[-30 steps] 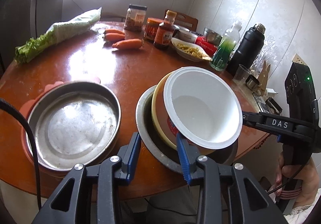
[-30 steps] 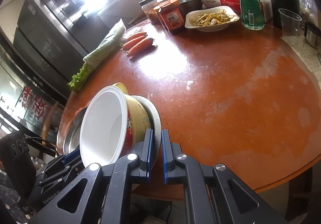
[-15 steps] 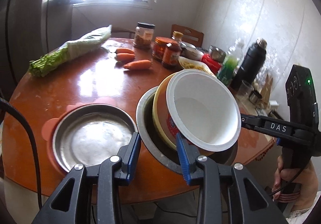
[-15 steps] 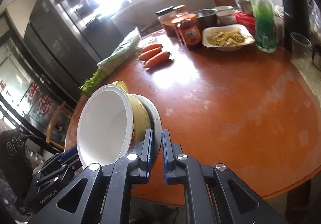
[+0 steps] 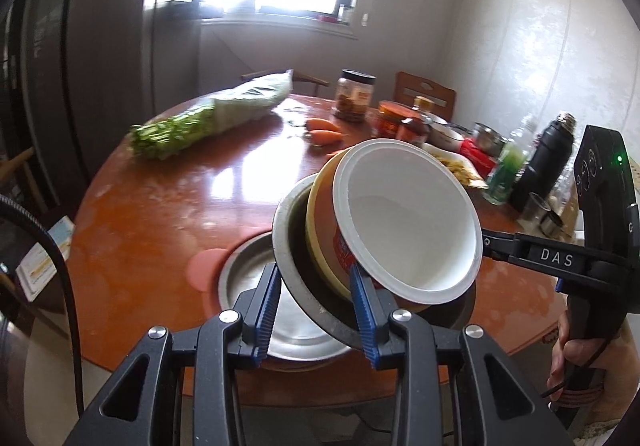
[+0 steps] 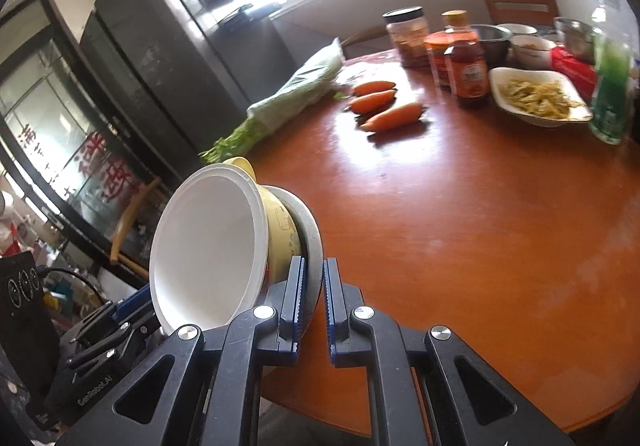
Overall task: Organize plates and bowls
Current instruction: 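Lift the bowl stack with the left tool and lower it onto the metal tray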
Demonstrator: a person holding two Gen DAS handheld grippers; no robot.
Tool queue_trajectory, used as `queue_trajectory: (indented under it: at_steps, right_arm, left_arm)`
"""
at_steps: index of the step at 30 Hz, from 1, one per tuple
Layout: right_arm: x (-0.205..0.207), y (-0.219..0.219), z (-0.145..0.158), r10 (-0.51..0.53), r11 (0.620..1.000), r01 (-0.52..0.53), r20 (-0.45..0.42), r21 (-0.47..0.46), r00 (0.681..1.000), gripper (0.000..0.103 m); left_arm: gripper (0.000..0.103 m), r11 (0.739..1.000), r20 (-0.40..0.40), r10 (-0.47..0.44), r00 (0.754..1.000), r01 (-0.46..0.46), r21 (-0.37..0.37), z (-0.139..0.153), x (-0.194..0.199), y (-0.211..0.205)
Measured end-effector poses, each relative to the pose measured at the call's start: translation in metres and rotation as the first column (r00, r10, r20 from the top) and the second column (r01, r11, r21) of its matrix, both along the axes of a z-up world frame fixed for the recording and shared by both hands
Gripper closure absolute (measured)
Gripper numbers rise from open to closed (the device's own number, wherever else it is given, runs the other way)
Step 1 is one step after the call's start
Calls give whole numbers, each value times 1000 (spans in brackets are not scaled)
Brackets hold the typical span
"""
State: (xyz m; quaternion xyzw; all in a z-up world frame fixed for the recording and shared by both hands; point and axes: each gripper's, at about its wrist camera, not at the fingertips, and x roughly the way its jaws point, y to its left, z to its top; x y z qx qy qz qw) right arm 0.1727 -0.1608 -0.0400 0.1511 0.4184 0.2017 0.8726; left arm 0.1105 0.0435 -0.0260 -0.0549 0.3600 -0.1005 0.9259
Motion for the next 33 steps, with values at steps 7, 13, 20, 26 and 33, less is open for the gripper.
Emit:
queue_trajectory:
  at_steps: [7,13,20,26,33]
  right_arm:
    - [13,34,-11,36,999,-36,-29,-22,999,93]
    - [18,48,-20,36,998,-39,-60,-48,998,93]
    - [23,54,-29,31,996,-38,-86,-76,996,93]
    - [27,56,-35,24,996,-33,-102,-87,995,92]
    - [28,58,-35,23,995,-31,-90,-96,996,91]
  left_arm:
    - [68,999,-36,40,999,-40,-7,-11,6,30]
    - [68,999,-71,41,997,-42,-12,-23,11,41]
    - [68,999,-96,33,995,-35,-19,-31,16,45]
    - [68,999,-112,29,993,-32,-21,-36,20,46]
    - [68,999,-114,41,993,-42,-11,-39,24,46]
